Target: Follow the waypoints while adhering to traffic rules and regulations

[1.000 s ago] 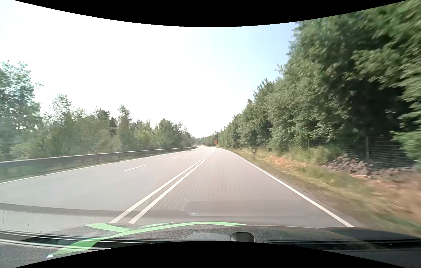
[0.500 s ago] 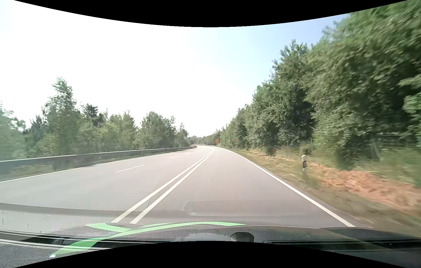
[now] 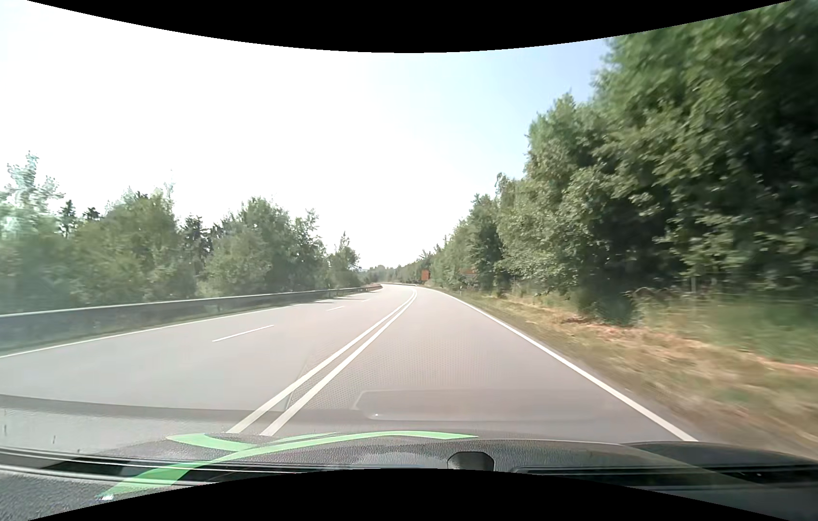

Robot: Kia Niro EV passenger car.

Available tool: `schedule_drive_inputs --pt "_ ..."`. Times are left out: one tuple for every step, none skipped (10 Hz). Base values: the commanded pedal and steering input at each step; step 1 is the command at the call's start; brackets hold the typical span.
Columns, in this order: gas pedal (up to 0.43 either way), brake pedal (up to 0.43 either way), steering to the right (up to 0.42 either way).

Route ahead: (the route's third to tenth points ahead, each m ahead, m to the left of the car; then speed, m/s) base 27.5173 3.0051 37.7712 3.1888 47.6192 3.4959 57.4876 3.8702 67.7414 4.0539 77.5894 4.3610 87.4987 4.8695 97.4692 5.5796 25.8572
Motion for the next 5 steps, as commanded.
schedule_drive_inputs --pt "0.177 0.0 -0.005" --pt "0.177 0.0 -0.005" --pt "0.189 0.0 -0.003" --pt "0.189 0.0 -0.003" --pt "0.189 0.0 -0.003"
